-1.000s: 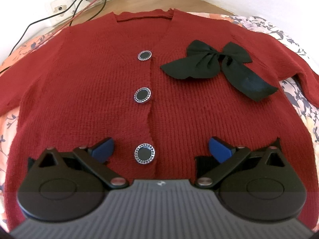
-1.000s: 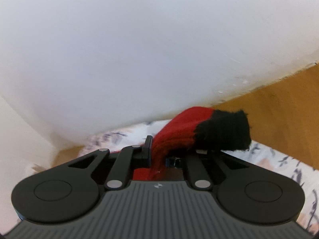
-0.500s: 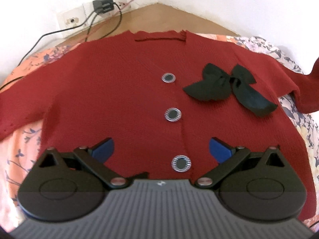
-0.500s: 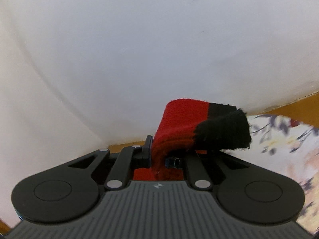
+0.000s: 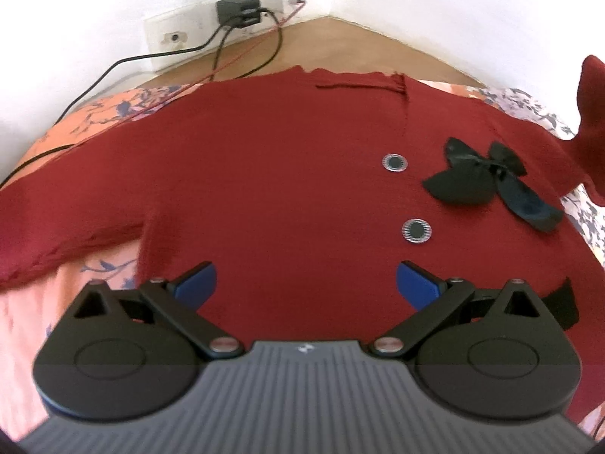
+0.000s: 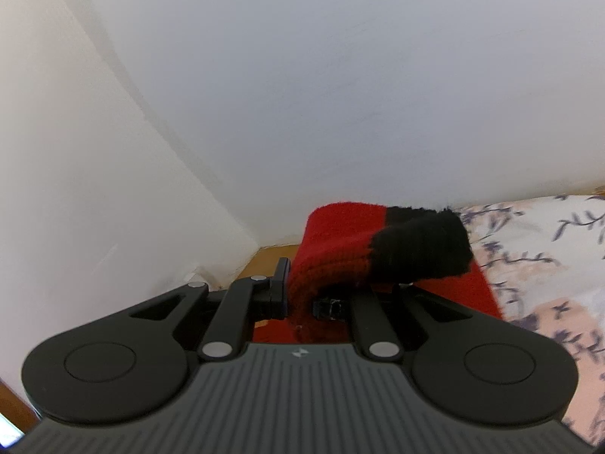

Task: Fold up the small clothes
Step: 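Carry the sleeve across the cardigan body with the right gripper and release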

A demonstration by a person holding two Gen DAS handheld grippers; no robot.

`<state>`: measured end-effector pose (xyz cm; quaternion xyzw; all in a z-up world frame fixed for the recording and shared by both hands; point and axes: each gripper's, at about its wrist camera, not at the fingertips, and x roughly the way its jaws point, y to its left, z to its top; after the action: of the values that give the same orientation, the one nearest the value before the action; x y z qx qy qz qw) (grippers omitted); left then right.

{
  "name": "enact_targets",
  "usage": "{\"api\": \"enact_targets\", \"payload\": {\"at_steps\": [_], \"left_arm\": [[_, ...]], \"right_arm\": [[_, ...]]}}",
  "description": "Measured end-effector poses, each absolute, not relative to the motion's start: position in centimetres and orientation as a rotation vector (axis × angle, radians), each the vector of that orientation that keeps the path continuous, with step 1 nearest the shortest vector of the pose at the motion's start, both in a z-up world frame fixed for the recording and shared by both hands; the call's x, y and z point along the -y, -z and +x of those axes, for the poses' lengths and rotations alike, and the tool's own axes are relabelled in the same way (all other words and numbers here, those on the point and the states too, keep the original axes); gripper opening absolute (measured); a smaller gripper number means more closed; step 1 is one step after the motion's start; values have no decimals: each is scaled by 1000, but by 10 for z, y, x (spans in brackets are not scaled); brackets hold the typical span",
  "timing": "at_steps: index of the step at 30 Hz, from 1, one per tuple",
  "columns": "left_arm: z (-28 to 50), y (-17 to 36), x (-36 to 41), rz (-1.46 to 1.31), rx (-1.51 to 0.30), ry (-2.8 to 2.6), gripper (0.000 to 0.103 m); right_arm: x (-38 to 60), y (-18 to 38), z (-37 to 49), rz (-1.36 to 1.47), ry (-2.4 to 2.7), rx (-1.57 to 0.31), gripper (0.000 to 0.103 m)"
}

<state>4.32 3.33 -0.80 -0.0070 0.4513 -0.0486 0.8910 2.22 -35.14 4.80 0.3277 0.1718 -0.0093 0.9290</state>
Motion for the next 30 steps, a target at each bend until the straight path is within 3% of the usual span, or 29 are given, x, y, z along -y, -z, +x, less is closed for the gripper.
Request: {"api": "enact_targets", "payload": {"at_steps": [15,30], "left_arm": [[53,8,-84,-42,-916,83,103],[48,16,-116,-70,-922,26,103]], "right_arm": [[235,-53,93,621,-134,-377,11],[121,33,137,430,-258,-654,11]]}}
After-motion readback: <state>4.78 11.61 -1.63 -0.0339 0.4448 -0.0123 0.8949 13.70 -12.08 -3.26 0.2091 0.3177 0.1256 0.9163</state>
